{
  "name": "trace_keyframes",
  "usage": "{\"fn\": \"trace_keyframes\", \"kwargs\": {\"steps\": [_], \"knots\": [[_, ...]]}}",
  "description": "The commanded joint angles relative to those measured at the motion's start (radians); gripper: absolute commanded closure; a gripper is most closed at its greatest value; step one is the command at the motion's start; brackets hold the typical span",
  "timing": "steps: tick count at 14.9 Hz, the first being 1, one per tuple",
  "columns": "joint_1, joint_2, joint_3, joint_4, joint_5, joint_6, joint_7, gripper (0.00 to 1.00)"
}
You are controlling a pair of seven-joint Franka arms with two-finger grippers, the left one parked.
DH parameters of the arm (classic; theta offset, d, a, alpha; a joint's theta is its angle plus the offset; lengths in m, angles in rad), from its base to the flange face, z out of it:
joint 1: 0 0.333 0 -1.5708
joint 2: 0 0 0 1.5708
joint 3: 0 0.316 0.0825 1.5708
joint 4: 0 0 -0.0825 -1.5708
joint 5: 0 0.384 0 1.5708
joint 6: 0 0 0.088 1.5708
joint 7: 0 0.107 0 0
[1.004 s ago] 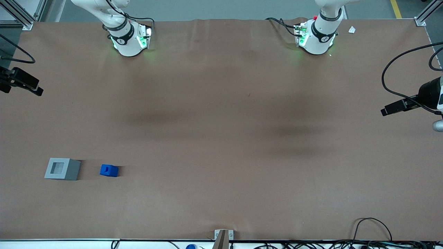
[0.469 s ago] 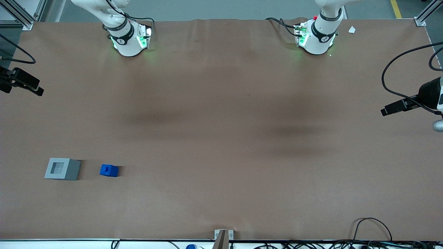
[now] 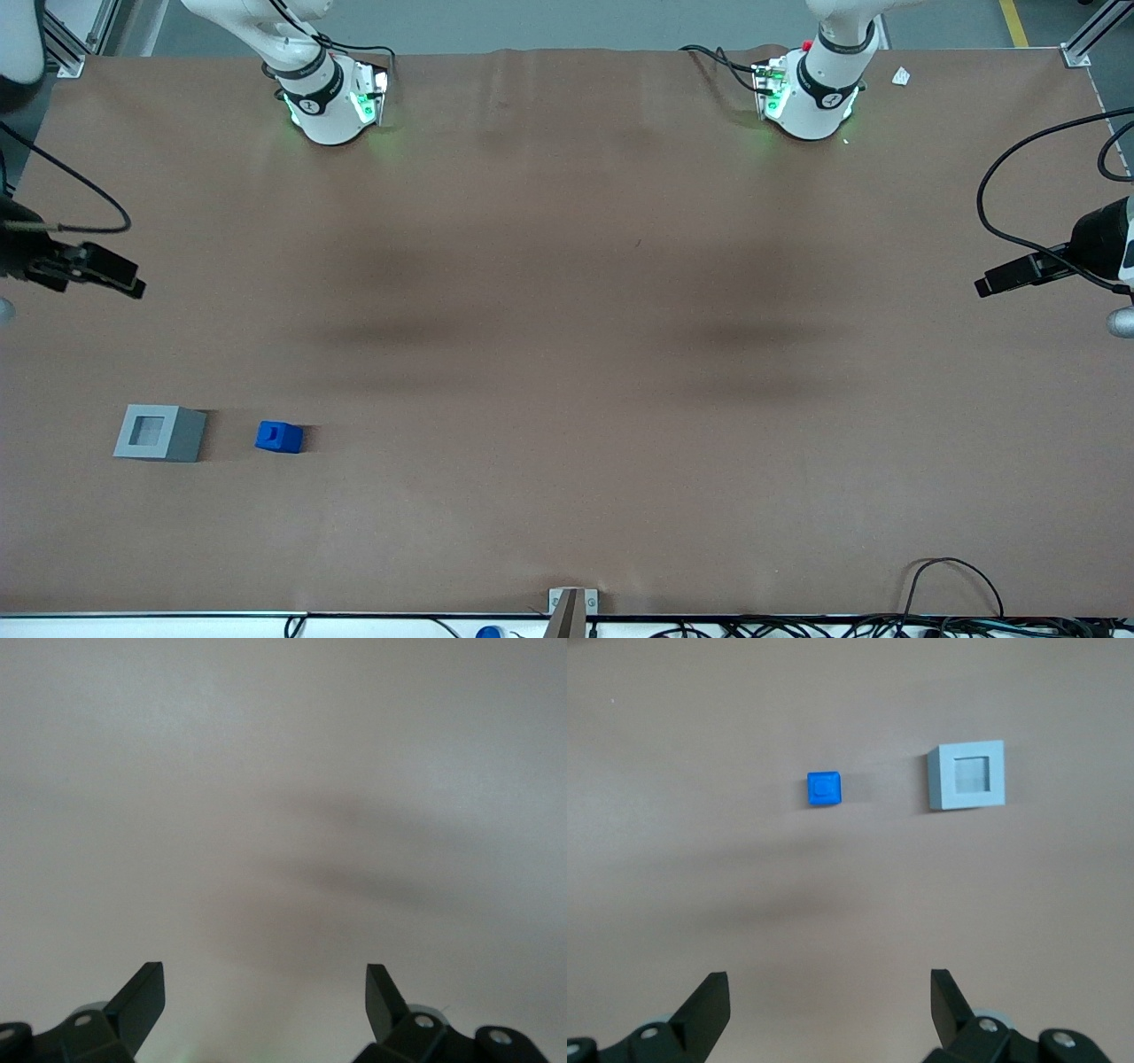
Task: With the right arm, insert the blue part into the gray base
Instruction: 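Move the open right gripper out toward the blue cube, then lower the right gripper over the blue cube, fingers straddling it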
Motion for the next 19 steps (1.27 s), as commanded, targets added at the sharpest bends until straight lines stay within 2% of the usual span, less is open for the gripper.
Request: {"fn": "trace_keyframes", "kwargs": {"steps": [1,19], "knots": [[0.024,0.049,-0.003,0.001,-0.021,0.040,0.015,0.00],[0.038,0.385,-0.003,-0.017,-0.007,0.397,0.052,0.00]]}}
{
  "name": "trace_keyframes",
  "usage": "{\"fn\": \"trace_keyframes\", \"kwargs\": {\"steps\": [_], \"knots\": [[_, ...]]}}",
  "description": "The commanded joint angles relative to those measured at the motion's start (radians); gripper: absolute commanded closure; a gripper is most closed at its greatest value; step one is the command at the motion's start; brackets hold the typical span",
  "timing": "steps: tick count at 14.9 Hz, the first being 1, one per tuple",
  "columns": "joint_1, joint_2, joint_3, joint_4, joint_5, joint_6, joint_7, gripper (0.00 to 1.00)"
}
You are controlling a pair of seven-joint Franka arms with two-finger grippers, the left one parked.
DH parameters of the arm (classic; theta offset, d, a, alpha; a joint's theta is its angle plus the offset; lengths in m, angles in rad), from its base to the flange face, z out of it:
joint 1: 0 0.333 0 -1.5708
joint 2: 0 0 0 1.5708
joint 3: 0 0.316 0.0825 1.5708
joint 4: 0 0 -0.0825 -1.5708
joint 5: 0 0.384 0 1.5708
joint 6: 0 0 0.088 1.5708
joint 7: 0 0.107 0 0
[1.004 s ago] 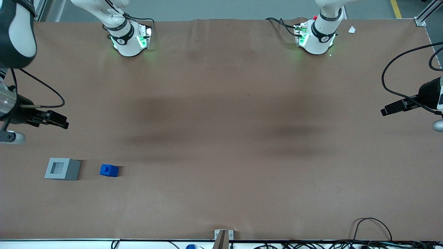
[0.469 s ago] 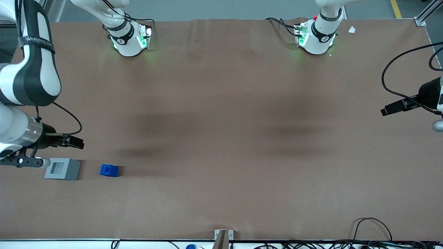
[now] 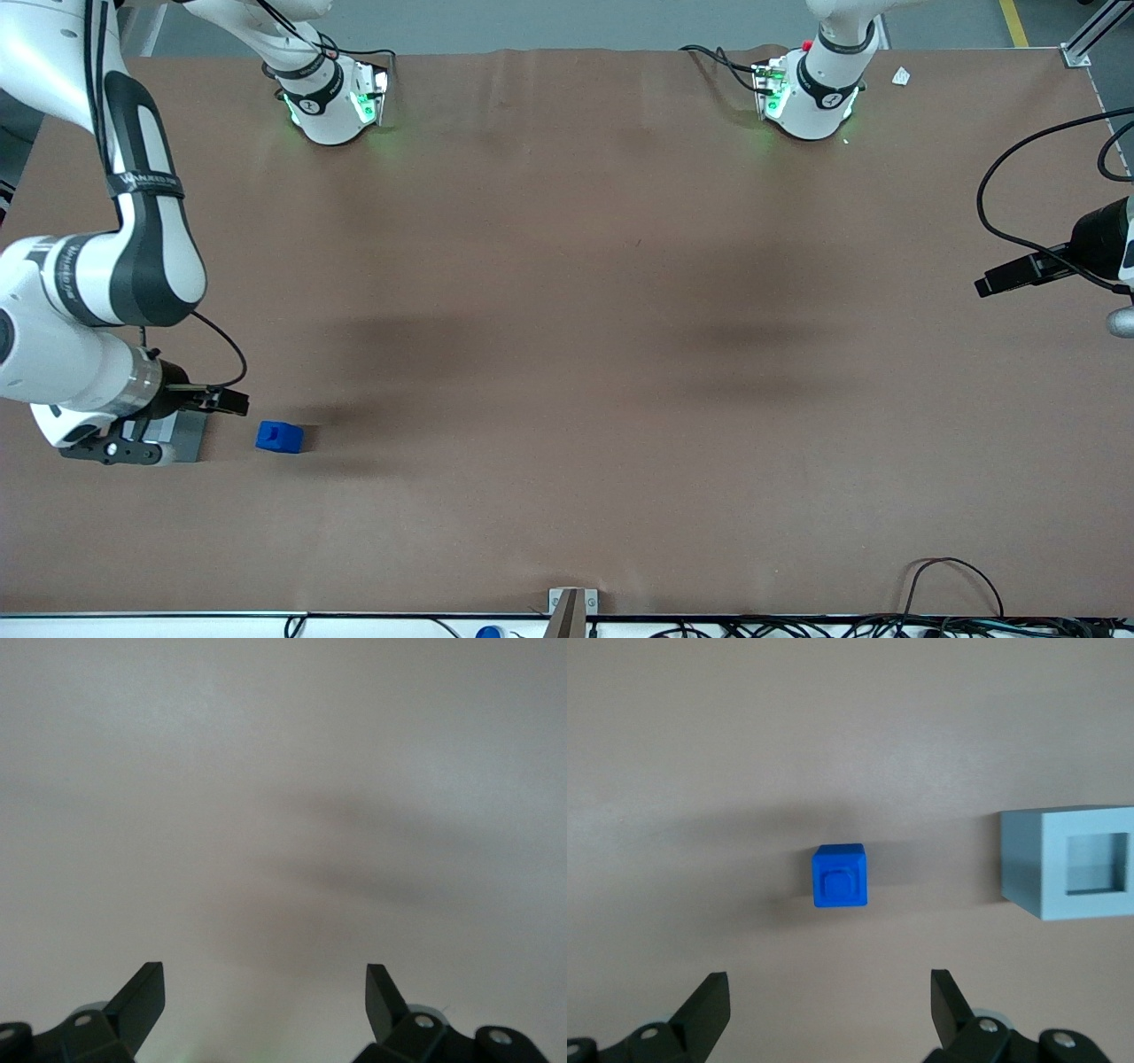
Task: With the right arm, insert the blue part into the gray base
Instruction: 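Lower the right gripper over the blue cube, fingers straddling it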
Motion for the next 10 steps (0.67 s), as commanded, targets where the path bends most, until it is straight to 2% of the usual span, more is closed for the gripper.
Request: {"fn": "trace_keyframes", "kwargs": {"steps": [1,7,10], "knots": [[0.013,0.038,-0.004,-0.005,0.002,0.038,0.025,0.00],[0.033,0.108,-0.004,-0.033,0.004,0.165,0.029,0.00],[0.025,0.117,-0.004,-0.141,0.002,0.345,0.028,0.00]]}}
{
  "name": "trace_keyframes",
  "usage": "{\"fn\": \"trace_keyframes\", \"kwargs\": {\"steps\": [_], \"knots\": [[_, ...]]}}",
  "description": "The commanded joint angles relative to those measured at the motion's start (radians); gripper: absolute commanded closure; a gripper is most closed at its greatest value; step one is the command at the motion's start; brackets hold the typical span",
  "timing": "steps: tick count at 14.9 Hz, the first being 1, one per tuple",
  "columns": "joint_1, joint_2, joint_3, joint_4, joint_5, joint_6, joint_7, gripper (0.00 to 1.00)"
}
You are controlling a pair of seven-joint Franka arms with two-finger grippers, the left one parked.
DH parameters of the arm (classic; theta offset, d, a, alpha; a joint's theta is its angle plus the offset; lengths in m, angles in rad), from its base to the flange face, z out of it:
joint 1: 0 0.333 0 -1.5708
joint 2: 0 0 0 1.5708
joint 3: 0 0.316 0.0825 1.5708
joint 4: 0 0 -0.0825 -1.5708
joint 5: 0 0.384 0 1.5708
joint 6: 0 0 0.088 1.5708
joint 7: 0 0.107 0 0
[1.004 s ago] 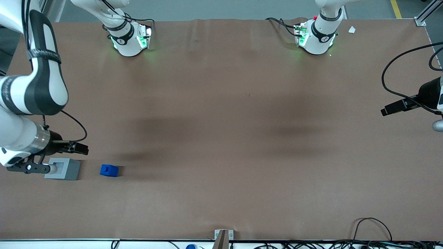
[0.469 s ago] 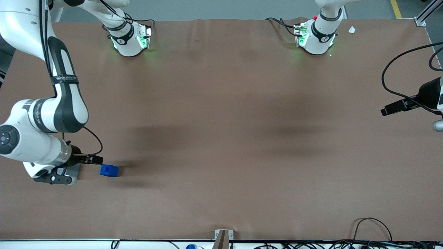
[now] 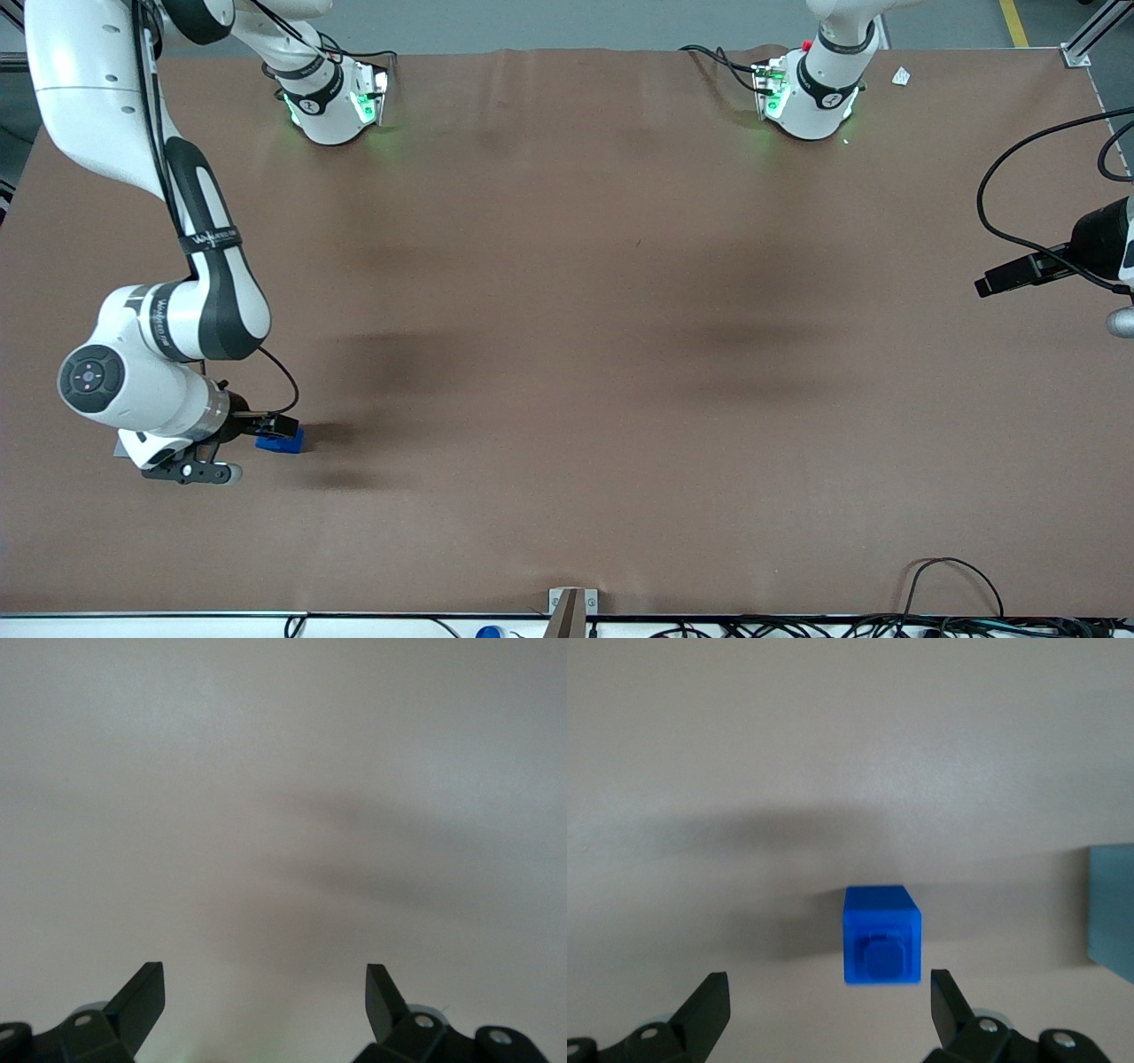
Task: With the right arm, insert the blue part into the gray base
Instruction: 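Lower the right gripper over the blue cube, fingers straddling it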
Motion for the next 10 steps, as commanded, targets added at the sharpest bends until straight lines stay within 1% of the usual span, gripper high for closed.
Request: {"fn": "trace_keyframes", "kwargs": {"steps": [1,10], "knots": [[-0.007,-0.010,-0.003,-0.110,0.002,0.143,0.014,0.00],[-0.028,0.016,-0.005,-0.104,0.003,0.156,0.015,0.00]]}}
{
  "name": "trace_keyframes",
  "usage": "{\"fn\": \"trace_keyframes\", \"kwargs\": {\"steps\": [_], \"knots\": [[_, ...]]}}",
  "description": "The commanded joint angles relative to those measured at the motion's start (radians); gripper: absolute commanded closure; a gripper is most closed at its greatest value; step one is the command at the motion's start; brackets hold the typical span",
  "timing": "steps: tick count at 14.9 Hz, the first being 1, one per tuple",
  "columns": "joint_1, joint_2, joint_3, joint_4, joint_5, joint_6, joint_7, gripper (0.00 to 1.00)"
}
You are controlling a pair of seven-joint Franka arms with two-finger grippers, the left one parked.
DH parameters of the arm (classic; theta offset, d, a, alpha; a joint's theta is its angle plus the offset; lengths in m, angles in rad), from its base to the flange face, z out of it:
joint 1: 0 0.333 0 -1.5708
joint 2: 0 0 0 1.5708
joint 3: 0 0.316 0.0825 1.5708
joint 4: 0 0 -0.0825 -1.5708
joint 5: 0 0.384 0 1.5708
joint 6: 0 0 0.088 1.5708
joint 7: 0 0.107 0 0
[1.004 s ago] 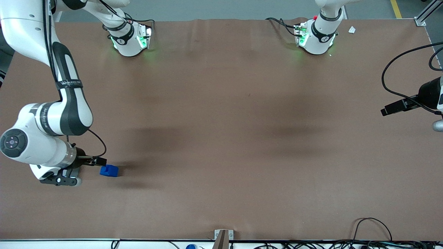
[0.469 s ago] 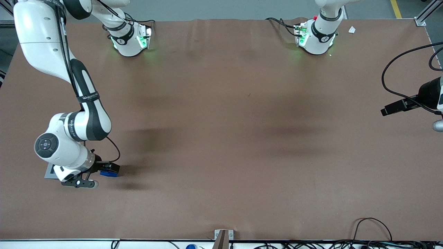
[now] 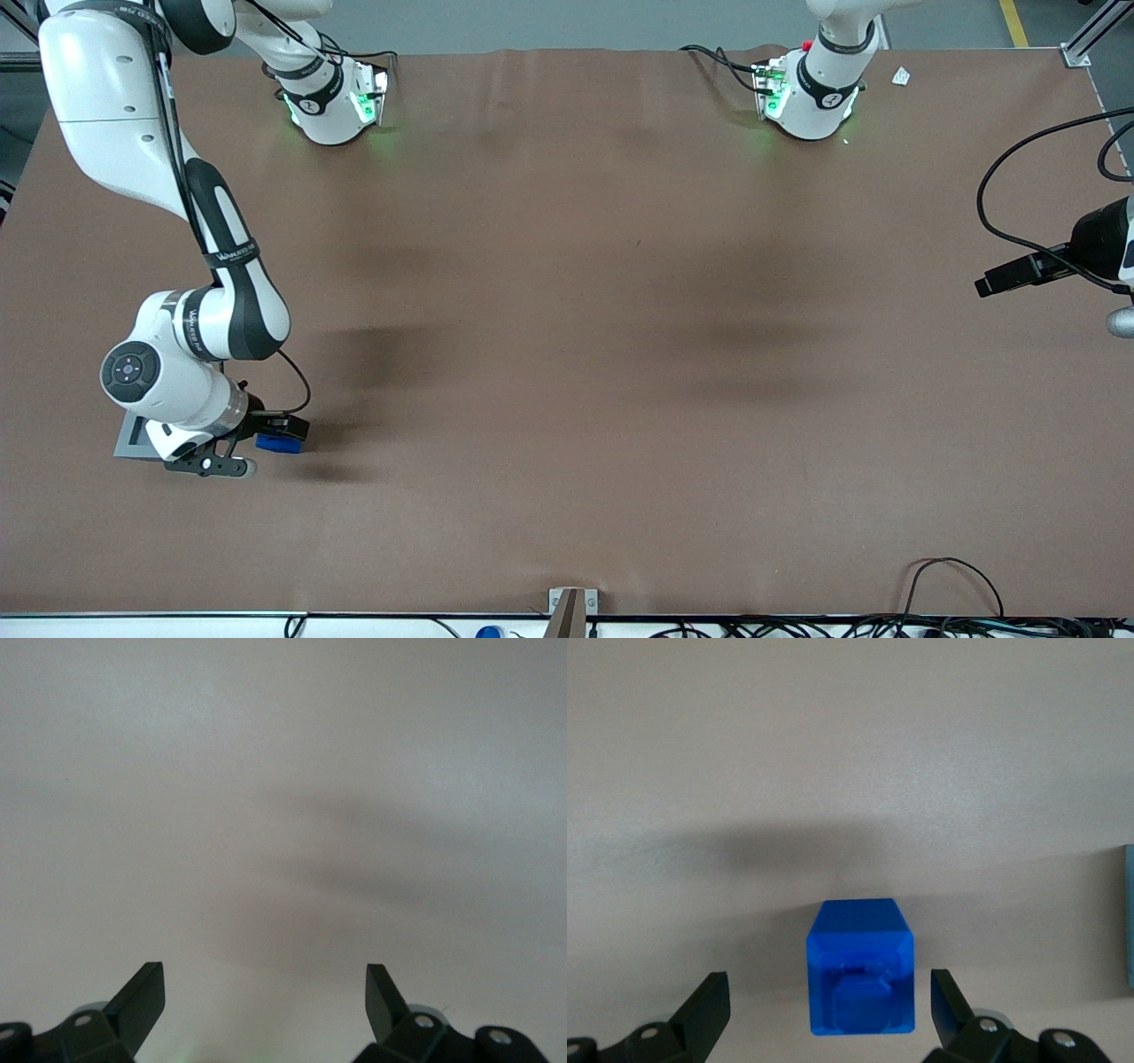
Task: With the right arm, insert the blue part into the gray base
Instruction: 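Close the right gripper on the blue cube and lift it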
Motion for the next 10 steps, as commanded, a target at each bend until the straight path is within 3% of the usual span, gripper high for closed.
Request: {"fn": "trace_keyframes", "kwargs": {"steps": [1,4,10], "knots": [[-0.024,0.001,0.008,-0.006,0.005,0.014,0.014,0.01],[-0.024,0.004,0.008,-0.006,0.002,0.012,0.012,0.12],[-0.023,0.006,0.008,-0.005,0.002,0.014,0.018,0.19]]}}
